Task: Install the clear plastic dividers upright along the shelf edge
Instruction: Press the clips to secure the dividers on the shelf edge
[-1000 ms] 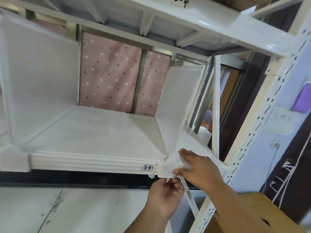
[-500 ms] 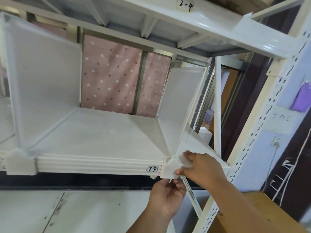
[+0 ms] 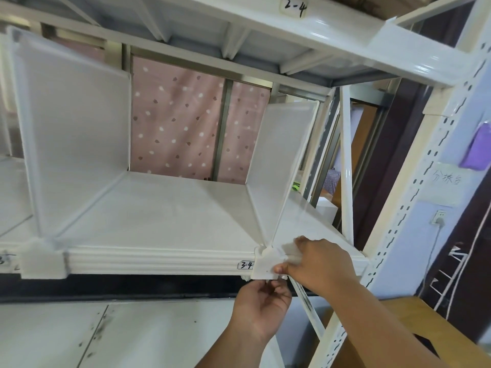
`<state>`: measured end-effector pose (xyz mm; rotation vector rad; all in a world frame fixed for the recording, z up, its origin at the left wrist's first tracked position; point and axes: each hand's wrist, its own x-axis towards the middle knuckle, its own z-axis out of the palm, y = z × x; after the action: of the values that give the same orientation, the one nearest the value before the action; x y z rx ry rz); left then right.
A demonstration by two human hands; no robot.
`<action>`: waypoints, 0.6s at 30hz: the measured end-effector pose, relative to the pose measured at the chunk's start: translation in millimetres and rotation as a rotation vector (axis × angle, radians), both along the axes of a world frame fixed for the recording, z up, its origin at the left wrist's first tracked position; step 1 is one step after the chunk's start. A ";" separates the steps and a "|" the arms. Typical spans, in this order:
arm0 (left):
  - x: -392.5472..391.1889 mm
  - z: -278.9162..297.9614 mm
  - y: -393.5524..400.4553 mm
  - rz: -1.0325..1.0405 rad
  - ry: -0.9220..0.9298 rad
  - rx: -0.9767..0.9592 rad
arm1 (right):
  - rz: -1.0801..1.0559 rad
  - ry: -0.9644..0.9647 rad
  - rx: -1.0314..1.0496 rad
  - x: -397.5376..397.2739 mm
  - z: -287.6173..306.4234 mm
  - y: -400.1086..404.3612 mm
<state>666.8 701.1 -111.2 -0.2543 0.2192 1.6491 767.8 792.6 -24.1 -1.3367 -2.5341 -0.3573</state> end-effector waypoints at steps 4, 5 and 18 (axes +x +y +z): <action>-4.1 -0.8 -4.2 -0.008 -0.008 0.008 | -0.014 -0.009 0.014 -3.2 2.1 -7.1; -4.8 -0.7 -5.5 -0.010 -0.007 0.009 | -0.014 -0.011 0.024 -3.8 2.1 -8.1; -14.5 2.9 -14.3 -0.028 0.012 0.007 | -0.022 0.005 0.024 -10.7 3.0 -17.4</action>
<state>652.3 686.8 -108.3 -0.2355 0.2250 1.6237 757.1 775.2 -21.1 -1.3558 -2.5050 -0.3879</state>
